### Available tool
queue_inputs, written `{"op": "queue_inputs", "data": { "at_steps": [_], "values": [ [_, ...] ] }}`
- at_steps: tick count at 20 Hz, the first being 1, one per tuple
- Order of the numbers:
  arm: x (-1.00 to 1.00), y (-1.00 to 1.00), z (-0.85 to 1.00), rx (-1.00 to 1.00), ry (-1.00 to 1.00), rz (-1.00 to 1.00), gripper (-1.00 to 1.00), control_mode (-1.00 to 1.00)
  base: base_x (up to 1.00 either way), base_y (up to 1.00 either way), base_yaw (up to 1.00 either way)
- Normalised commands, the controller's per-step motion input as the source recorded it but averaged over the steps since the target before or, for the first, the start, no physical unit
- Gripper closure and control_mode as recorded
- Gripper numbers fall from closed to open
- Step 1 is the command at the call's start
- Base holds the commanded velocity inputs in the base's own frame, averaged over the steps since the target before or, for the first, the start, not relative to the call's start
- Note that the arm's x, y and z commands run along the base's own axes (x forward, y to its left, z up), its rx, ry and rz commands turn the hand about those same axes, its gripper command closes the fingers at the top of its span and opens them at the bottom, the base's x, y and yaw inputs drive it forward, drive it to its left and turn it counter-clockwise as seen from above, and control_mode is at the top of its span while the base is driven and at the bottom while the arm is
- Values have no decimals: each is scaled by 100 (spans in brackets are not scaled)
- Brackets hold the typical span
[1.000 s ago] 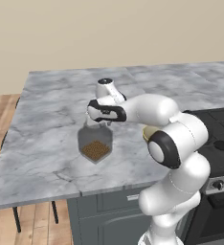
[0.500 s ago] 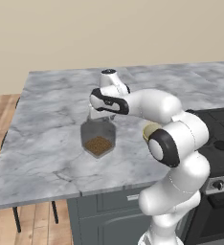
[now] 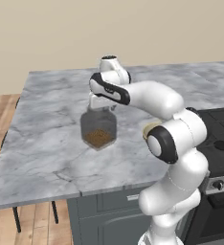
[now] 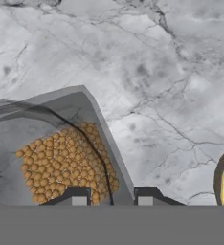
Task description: Pick the jar and bowl and place them in the sink. Then turn on the water.
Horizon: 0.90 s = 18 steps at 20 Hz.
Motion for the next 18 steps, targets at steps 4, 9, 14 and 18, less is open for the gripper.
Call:
{"op": "queue_inputs", "data": {
  "at_steps": [4,9,14,18],
  "values": [
    [-2,-16,56,0,9,0,100,-100,0,0,0],
    [-28,-40,43,0,1,0,100,-100,0,0,0],
    [-30,-32,43,0,2,0,100,-100,0,0,0],
    [-29,-25,29,0,8,0,100,-100,0,0,0]
  ]
}}
